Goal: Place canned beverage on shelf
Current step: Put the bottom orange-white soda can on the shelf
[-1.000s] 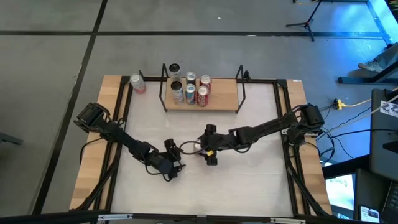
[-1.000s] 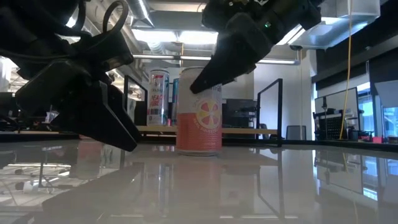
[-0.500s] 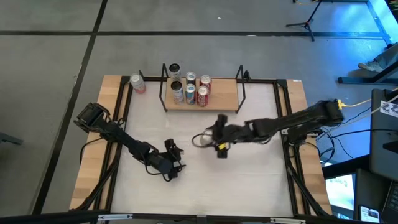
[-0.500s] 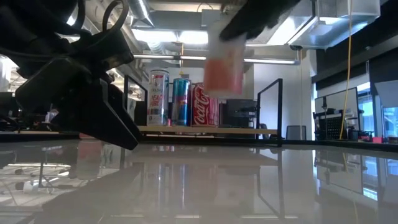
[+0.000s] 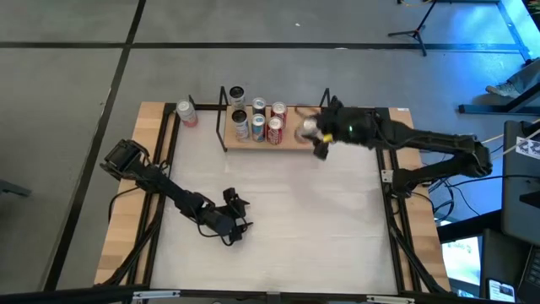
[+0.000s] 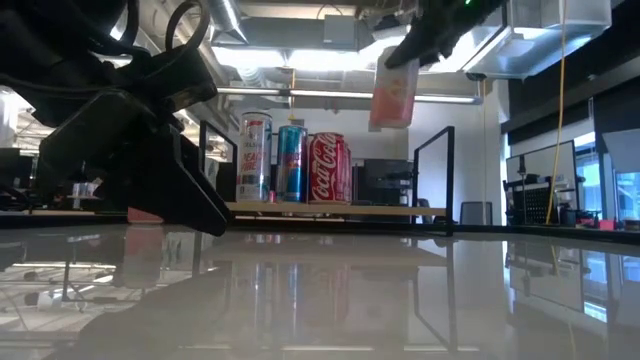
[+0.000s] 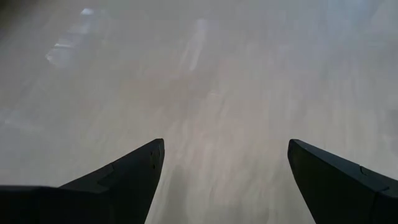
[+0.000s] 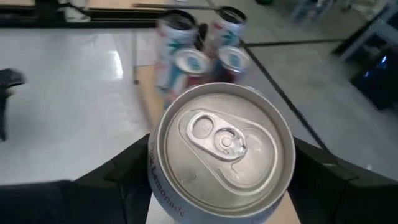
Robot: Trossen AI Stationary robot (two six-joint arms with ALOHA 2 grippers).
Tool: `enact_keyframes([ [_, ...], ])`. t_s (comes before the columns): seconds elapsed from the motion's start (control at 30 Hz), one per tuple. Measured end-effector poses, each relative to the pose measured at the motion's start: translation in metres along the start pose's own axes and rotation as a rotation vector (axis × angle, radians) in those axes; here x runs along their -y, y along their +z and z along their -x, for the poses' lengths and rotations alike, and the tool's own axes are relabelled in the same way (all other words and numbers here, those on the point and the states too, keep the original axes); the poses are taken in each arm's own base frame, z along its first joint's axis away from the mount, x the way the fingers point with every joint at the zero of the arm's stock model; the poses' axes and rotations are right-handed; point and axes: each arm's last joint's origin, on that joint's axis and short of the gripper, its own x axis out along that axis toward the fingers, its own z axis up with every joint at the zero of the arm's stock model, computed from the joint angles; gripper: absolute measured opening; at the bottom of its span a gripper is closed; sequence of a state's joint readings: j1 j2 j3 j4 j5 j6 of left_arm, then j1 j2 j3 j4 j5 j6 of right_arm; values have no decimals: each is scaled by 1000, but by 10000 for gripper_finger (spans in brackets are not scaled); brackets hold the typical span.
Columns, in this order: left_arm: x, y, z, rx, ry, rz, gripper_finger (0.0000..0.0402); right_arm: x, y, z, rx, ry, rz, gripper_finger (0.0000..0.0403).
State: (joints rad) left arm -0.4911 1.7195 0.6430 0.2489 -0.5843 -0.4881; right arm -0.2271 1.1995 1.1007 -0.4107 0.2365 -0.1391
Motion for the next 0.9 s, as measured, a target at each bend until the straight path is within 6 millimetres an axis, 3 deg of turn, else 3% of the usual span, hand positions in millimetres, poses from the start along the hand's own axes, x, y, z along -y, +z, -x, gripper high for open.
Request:
enact_keyframes([
  [0.2,0,0,0,0,2,0,332,46,-10,-29,-30,-86,-93,280],
  [0.37,0,0,0,1,3,0,332,70,-22,-54,-61,-102,-144,280],
  [0.63,0,0,0,1,4,0,332,89,-42,-87,-131,-123,-175,280],
  [0.9,0,0,0,1,4,1,332,93,-51,-100,-166,-112,-187,280],
])
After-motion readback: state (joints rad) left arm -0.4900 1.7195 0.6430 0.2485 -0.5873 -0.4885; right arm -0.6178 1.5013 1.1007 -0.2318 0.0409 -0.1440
